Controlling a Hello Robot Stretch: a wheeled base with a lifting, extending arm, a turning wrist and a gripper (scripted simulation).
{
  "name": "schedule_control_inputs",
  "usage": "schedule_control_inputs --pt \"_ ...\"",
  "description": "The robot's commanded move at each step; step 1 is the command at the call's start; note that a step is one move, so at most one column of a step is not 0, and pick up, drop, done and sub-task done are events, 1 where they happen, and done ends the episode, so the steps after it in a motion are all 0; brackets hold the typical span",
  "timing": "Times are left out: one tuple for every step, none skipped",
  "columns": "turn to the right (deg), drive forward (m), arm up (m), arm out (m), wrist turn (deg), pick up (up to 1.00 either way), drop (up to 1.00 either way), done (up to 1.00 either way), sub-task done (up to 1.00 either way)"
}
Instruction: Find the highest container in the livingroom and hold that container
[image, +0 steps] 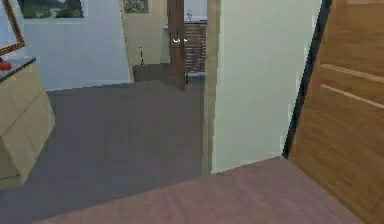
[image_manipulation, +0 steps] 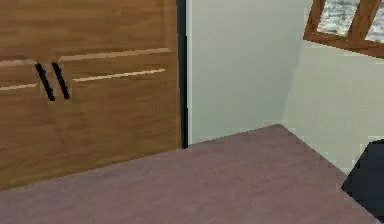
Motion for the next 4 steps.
schedule_control_inputs --pt "-42.0 0.00 0.00 0.00 0.0 0.00 0.00 0.00 0.00" --pt "0.0 0.10 0.00 0.00 0.0 0.00 0.00 0.00 0.00" --pt "-9.0 0.00 0.00 0.00 0.0 0.00 0.00 0.00 0.00" --pt "0.0 0.50 0.00 0.00 0.0 0.00 0.00 0.00 0.00"
